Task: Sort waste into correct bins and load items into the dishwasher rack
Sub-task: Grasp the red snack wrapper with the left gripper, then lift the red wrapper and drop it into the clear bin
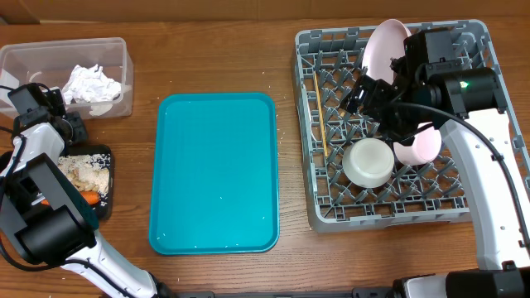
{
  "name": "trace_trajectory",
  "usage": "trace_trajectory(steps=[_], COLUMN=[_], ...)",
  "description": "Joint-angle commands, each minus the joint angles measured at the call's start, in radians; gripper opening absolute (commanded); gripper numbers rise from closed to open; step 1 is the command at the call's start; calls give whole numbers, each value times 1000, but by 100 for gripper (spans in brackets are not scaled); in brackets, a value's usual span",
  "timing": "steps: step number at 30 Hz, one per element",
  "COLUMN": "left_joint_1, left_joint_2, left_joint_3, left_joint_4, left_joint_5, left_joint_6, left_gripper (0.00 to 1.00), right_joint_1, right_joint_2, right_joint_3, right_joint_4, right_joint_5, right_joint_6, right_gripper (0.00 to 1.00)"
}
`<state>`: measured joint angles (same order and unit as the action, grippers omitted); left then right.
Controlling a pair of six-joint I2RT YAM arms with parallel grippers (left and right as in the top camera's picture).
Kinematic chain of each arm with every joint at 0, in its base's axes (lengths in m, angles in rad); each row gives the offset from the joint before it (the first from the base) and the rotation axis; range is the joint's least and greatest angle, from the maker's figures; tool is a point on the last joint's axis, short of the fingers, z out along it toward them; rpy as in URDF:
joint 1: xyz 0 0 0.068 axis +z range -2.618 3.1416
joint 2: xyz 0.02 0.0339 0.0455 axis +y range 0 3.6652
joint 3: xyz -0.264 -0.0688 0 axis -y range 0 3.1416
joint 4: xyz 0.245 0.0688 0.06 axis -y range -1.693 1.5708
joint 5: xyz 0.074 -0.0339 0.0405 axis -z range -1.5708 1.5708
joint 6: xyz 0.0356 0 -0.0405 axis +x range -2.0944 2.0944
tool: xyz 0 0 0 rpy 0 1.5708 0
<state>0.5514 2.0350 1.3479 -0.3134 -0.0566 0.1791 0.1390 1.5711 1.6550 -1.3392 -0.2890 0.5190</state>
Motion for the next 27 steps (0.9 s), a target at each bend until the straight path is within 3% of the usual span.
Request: trace_trajectory(steps=[1,5,9,17,27], left_joint_1=[-1,-2,-2,-2,-2], left_joint_2=[14,14,14,11,10], left_joint_3=[-4,-3,-2,49,310], left_joint_4=[2,-5,-18,-102,-381], left_joint_5=[5,5,5,-6,-6], left_joint_6=[-11,-23,-27,-43,-64], left_gripper=[27,19,4,4,4], right_joint_1=[3,3,3,3,3], right_joint_2=[-8,-8,-8,-8,-8], right_joint_3=[18,18,18,18,18], right_joint_4=[3,3,3,3,3], right_joint_5=[-4,-4,-4,-4,-4], right_joint_6=[-2,-2,-2,-2,-2], right_gripper=[100,100,100,100,100])
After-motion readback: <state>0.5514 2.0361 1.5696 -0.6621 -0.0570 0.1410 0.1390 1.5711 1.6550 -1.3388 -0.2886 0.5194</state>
